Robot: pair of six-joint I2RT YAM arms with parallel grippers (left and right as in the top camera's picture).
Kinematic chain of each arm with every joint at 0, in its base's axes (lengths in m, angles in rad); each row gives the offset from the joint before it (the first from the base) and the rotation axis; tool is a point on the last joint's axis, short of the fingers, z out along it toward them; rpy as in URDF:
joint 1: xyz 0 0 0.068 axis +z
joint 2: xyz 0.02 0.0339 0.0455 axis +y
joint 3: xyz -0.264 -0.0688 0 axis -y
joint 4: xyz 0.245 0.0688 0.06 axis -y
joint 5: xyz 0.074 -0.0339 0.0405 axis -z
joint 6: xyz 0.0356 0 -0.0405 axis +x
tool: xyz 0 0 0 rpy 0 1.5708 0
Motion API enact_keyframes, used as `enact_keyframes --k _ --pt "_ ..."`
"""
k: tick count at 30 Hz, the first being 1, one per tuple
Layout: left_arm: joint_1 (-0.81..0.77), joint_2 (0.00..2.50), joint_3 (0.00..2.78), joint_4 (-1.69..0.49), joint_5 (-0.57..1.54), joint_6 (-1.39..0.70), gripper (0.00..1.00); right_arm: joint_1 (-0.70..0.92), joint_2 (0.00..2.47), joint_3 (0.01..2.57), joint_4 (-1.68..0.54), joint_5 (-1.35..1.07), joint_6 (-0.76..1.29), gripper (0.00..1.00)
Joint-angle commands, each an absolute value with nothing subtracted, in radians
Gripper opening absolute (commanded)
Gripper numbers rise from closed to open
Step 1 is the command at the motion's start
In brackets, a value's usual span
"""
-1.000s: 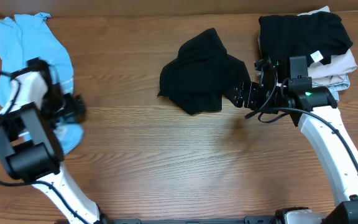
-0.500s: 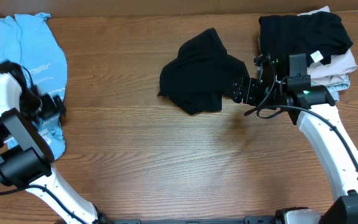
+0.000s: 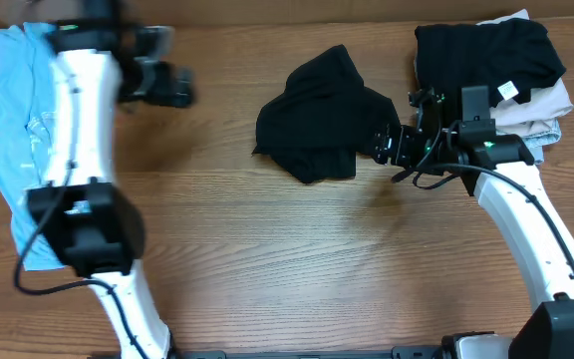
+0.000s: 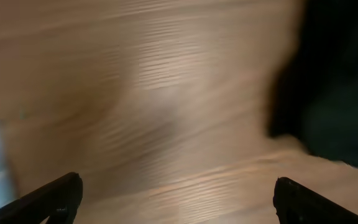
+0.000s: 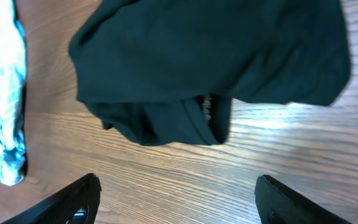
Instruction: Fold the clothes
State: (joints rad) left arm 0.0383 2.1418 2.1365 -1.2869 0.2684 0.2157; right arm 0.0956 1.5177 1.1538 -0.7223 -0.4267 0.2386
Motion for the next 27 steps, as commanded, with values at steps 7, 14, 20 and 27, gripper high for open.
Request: enact_keyframes --k 7,14,20,27 --pt "-0.334 2.140 2.147 -1.176 0.347 0.323 1.00 -0.128 1.519 1.196 -0.774 -0.398 0.267 0.83" --pt "-0.532 2.226 2.142 -1.035 0.300 0.355 1.00 -0.258 1.519 1.201 -0.847 -0.405 0.262 0.83" --pt "-0.627 2.352 2.142 -0.966 0.257 0.393 1.00 -0.282 1.519 1.200 -0.870 -0.404 0.255 0.83" --pt "-0.732 2.405 2.142 -0.986 0.059 0.393 0.94 -0.282 1.519 1.200 -0.882 -0.404 0.255 0.84"
